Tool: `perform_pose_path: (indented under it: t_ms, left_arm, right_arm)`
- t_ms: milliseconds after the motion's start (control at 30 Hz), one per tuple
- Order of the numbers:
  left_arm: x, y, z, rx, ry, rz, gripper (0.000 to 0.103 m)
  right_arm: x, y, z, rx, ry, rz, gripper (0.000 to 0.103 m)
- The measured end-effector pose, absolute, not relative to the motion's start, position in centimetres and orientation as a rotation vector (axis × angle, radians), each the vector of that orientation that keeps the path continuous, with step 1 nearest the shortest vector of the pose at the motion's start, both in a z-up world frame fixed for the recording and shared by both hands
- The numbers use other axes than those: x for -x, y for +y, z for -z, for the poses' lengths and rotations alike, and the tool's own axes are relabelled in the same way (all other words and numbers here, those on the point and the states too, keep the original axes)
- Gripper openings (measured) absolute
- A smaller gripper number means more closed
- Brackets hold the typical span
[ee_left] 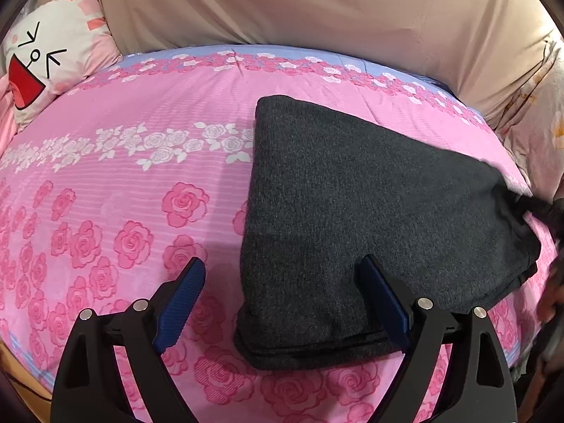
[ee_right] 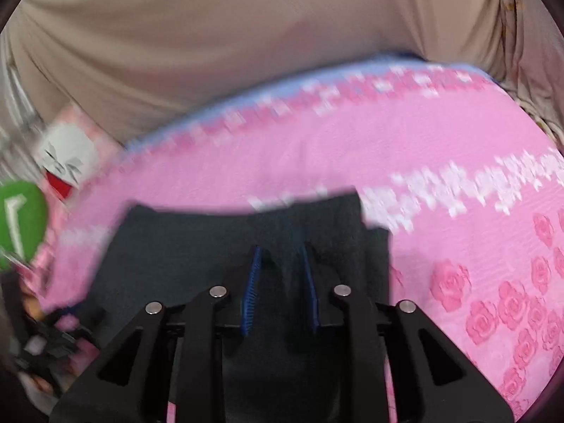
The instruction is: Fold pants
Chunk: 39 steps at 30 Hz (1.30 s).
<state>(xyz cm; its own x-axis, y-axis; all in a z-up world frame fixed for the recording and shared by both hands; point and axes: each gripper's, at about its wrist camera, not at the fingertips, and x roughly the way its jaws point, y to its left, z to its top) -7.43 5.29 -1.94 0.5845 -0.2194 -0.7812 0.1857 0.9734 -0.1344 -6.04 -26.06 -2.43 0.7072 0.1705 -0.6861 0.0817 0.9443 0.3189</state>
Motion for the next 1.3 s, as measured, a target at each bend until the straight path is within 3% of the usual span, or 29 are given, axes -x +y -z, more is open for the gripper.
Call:
perform_pose_path:
  t_ms: [67,100,133,167,200,367,433,567,967,1000,1067,1167,1233,1300]
  left_arm:
    - [7.7,5.3,1.5,0.047,0.907,0.239,0.087]
    - [8.0,5.5,1.2,0.050,0.899,0.251,0.087]
    - [8.4,5.6,1.0,0.053,0.894,0.263,0.087]
    - [8.9,5.8,0.6,0.063,0.888,0.281,0.087]
    - [9.4,5.9,0.2,0.073,0.878,0.300,0.087]
    - [11.8,3.1,-1.1,0.020,0.836,0.433,0.087]
    - [12.8,0.2,-1.4,-0.045,0.816,0.532,0.087]
    - [14.3,-5.2,-1.5,-0.125,0.802,0.706,0.087]
    - [16.5,-20.0,3.1,-0.572,0.710,0.717,0.087]
    - [16.7,-20.1,2.9,-0.566,0.699,0.735,0.074]
    - [16.2,-19.9,2.3,-0.501,0.718,0.769,0.059]
    - [14.5,-18.0,0.7,-0.322,0.765,0.858,0.026]
    - [13.2,-15.4,-0.8,-0.149,0.779,0.896,0.020]
    - [12.0,-12.0,-2.4,0.036,0.798,0.945,0.020]
  right_arm:
    - [8.5,-26.0,0.8,-0.380,0.754,-0.052,0.020]
    - [9.8,-26.1,0.0,-0.386,0.724,-0.062,0.026]
    - [11.6,-26.2,-0.6,-0.399,0.701,-0.071,0.033]
    - [12.5,-26.3,-0.7,-0.405,0.698,-0.074,0.050]
    - [13.5,-26.6,-0.7,-0.405,0.704,-0.068,0.055]
    - [15.1,-27.7,1.3,-0.453,0.771,-0.073,0.055]
    - [15.0,-27.7,2.1,-0.457,0.786,-0.082,0.052]
    - [14.9,-28.5,2.1,-0.507,0.761,-0.126,0.013]
    - [15.5,-33.0,1.5,-0.650,0.697,-0.148,0.014]
    - [15.8,-33.4,1.6,-0.653,0.695,-0.137,0.015]
    - [16.2,-34.2,1.9,-0.662,0.693,-0.120,0.017]
    - [16.7,-35.0,2.8,-0.689,0.704,-0.107,0.020]
    - [16.9,-35.1,3.3,-0.703,0.715,-0.106,0.025]
    - [17.0,-34.9,3.7,-0.723,0.724,-0.134,0.038]
